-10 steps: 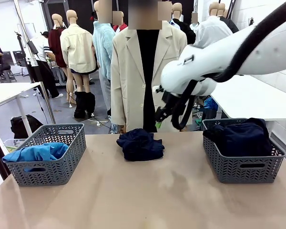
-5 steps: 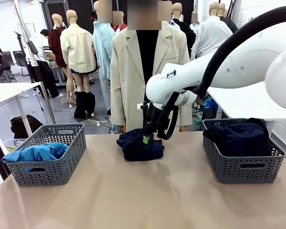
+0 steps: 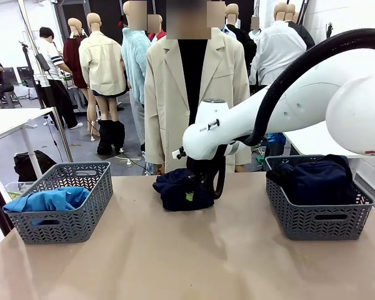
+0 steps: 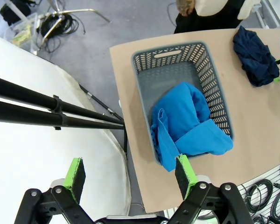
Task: Sort the tops and bottoms.
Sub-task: Lift clothes from the center of the table with your right hand.
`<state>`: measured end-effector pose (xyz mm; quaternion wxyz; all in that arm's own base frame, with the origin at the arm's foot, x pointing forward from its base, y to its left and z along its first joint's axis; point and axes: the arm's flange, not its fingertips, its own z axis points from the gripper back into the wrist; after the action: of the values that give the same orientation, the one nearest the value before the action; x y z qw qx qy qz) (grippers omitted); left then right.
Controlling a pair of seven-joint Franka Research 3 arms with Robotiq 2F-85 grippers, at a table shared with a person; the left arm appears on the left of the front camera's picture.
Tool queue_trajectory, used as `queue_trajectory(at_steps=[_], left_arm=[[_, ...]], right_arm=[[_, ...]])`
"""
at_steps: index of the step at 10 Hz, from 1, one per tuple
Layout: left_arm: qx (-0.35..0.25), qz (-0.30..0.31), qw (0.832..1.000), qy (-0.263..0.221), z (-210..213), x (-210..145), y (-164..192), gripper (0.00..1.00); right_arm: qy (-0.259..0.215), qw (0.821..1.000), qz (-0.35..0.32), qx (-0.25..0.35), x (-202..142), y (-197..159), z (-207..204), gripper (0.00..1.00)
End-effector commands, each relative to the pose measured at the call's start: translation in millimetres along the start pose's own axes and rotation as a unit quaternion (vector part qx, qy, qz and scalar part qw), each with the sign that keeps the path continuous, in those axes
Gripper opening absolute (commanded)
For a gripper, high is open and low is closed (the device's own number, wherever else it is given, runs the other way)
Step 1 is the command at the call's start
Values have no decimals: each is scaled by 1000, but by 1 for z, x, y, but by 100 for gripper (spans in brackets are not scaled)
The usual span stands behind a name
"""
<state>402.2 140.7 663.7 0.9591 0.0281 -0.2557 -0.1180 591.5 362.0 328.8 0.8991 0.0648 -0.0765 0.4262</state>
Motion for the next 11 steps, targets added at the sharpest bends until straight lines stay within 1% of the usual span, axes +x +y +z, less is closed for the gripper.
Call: queue_trajectory(at_steps=[1, 2, 3, 4, 5, 6, 9, 10, 11], left_arm=[[-3, 6, 1000, 4, 2, 2, 0, 100], [-3, 6, 1000, 4, 2, 2, 0, 100], [-3, 6, 1000, 4, 2, 2, 0, 100], [-3, 6, 1000, 4, 2, 2, 0, 100], [-3, 6, 1000, 4, 2, 2, 0, 100], [-3, 6, 1000, 4, 2, 2, 0, 100], [-3, 6, 1000, 4, 2, 2, 0, 100], [-3, 6, 1000, 4, 2, 2, 0, 100], [-3, 6, 1000, 4, 2, 2, 0, 100]], right_arm=[[3, 1000, -8, -13, 10, -8, -13, 100], [35, 999, -23, 0, 12, -11, -20, 100], [42, 999, -28, 10, 14, -13, -23, 100], [42, 999, -29, 5, 15, -12, -23, 100], [42, 999, -24, -6, 17, -12, -23, 84], [48, 999, -22, -9, 17, -12, -25, 65], [45, 999, -14, -19, 19, -7, -22, 7], [45, 999, -10, -24, 20, -6, -19, 0], [42, 999, -6, -30, 21, -4, -17, 0]])
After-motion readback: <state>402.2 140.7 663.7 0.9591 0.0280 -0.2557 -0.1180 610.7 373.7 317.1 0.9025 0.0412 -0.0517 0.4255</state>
